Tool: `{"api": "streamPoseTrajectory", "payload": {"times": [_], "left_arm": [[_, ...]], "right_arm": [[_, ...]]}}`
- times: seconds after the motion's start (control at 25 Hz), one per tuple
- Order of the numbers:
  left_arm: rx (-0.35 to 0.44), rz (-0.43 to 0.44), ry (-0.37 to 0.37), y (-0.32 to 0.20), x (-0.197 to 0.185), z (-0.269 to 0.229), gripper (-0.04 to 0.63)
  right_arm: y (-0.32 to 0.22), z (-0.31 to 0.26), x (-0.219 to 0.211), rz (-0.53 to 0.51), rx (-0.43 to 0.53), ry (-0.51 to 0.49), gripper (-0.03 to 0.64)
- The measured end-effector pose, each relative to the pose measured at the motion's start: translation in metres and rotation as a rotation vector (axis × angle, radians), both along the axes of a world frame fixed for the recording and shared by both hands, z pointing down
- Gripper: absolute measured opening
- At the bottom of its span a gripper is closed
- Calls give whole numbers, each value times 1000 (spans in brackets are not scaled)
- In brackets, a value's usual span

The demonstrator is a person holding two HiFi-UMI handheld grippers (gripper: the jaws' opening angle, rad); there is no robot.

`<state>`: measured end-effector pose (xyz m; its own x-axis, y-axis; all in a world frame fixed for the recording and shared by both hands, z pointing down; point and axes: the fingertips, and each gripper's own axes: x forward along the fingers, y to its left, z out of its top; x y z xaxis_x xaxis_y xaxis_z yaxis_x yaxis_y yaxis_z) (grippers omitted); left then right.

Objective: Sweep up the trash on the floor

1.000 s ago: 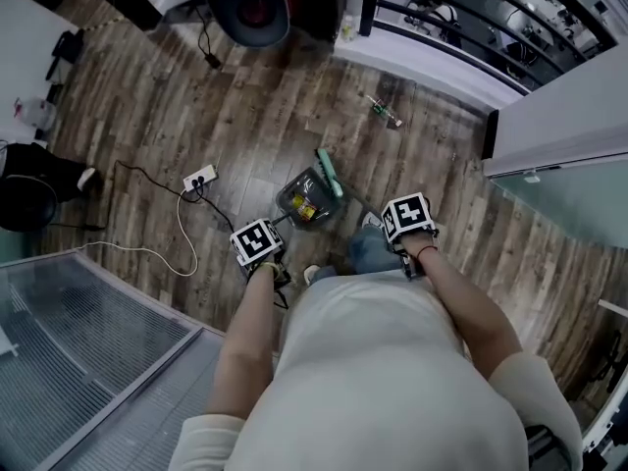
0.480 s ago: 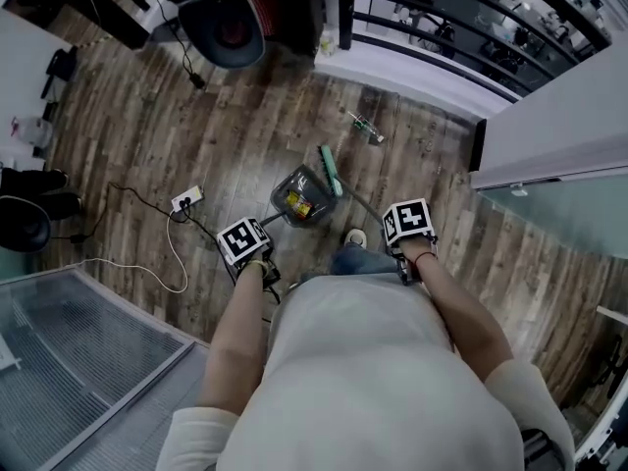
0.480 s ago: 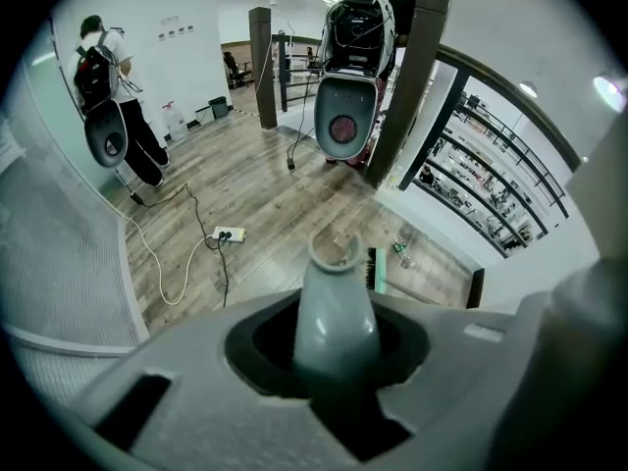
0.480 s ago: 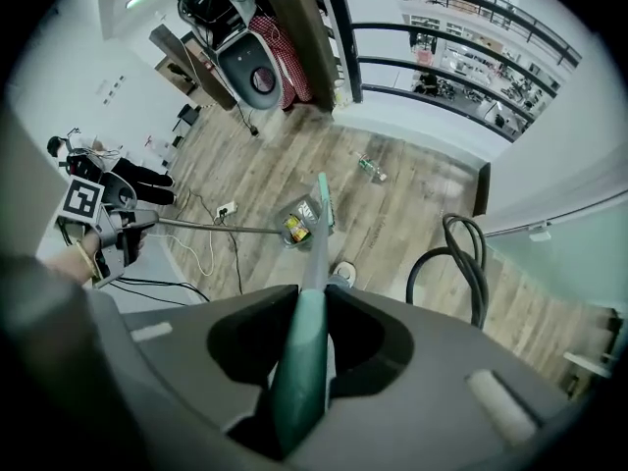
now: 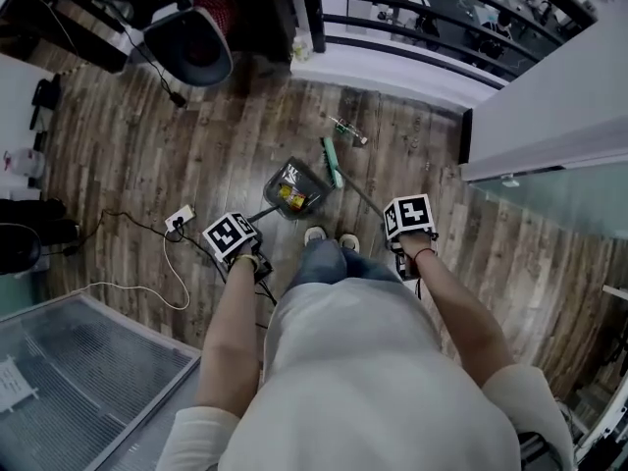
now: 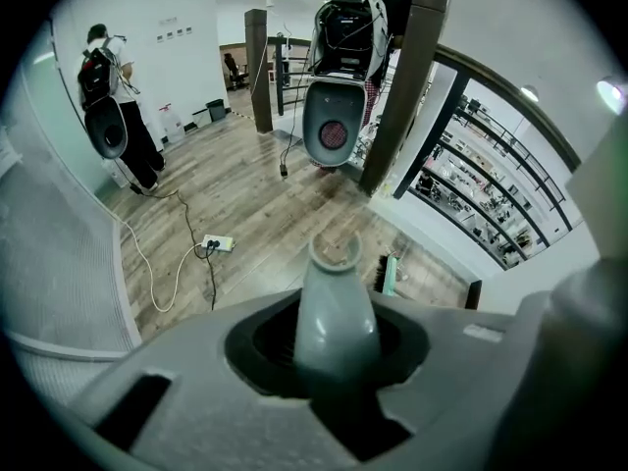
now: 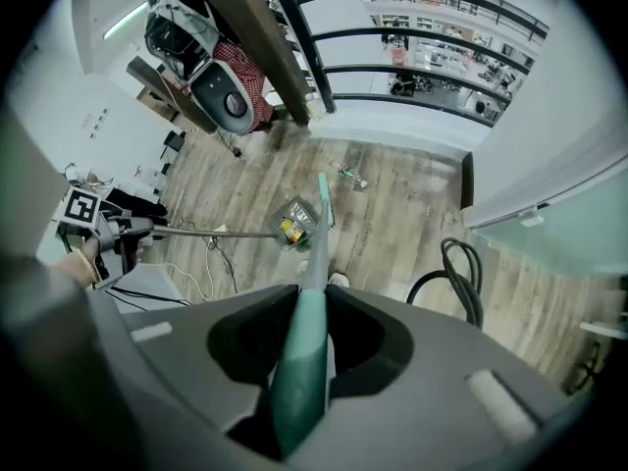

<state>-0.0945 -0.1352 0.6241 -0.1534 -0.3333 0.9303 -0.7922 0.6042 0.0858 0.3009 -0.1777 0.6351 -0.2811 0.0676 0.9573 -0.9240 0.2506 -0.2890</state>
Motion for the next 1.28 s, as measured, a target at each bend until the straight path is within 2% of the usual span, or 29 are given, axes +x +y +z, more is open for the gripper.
{"api": "streamPoseTrajectory", "payload": {"times": [0.24,0.72,0.92,1.28], "left_arm": [[-1,38,-19,-40,-1,0,92],[-37,76,18,-135,5,21,92],[-40,107,28,-184,3,19,92],[-28,118,42,-229,-1,20,92]], "right_arm": [[-29,-5,2,76,27,-7,98],[-135,-6,16,58,68,113,98],[-195,-4,11,13,79,184,98],[-246,5,-12,-103,103,297,98]]}}
